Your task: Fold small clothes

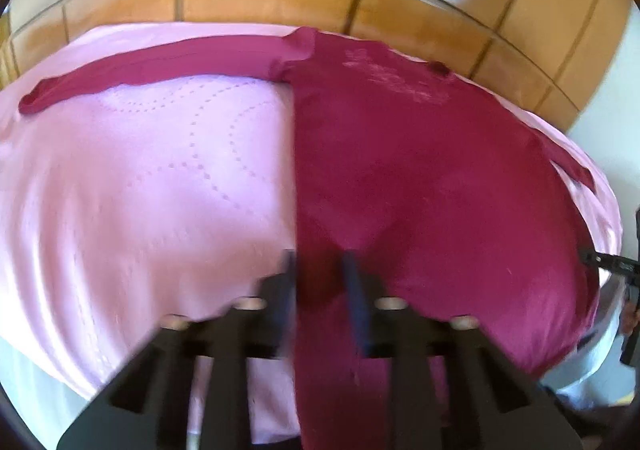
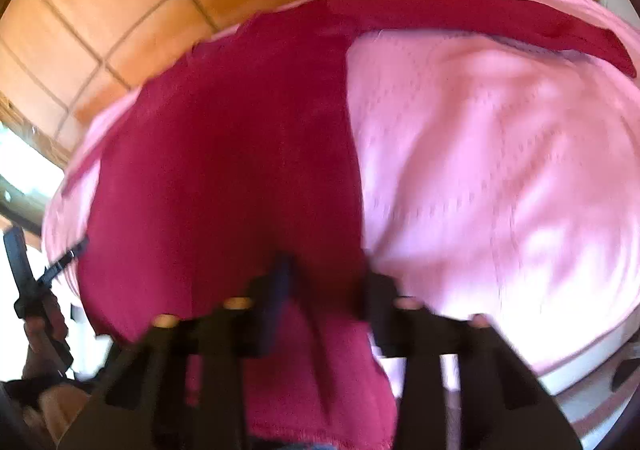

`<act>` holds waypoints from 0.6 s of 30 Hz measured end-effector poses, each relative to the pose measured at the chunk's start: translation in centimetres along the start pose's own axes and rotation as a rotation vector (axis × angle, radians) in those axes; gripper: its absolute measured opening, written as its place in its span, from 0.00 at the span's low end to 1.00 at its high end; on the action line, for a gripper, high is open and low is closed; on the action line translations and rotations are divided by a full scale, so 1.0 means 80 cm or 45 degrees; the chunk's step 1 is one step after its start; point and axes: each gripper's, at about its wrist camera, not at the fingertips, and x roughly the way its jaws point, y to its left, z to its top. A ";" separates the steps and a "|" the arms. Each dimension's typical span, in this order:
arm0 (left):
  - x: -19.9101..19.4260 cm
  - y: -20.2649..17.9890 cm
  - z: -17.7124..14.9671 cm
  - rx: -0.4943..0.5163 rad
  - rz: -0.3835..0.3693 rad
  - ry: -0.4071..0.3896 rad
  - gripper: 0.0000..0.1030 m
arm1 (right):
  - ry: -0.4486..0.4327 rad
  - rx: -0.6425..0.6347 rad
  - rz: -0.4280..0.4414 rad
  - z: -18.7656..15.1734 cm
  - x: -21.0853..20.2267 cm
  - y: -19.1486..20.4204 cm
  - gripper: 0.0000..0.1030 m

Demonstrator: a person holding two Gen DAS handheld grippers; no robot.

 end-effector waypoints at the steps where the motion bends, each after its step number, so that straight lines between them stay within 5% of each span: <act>1: -0.006 -0.001 -0.001 0.016 0.011 -0.009 0.06 | -0.005 -0.020 -0.014 -0.001 -0.006 0.004 0.08; 4: -0.019 0.009 0.002 0.018 0.002 -0.021 0.04 | -0.039 -0.098 -0.037 -0.005 -0.025 0.016 0.07; 7: -0.014 0.017 -0.004 0.020 0.023 0.027 0.03 | 0.055 -0.105 -0.089 -0.034 -0.002 0.002 0.07; 11: -0.023 0.019 -0.002 0.008 0.034 0.006 0.09 | 0.047 -0.050 -0.038 -0.027 0.000 -0.006 0.14; 13: -0.033 0.024 0.012 -0.061 0.006 -0.063 0.27 | 0.006 -0.013 -0.046 -0.019 -0.007 -0.014 0.26; 15: -0.039 0.024 0.024 -0.098 -0.008 -0.126 0.45 | -0.080 0.104 -0.063 -0.006 -0.018 -0.042 0.60; 18: -0.034 0.007 0.048 -0.064 -0.026 -0.181 0.47 | -0.199 0.346 -0.059 0.021 -0.027 -0.102 0.63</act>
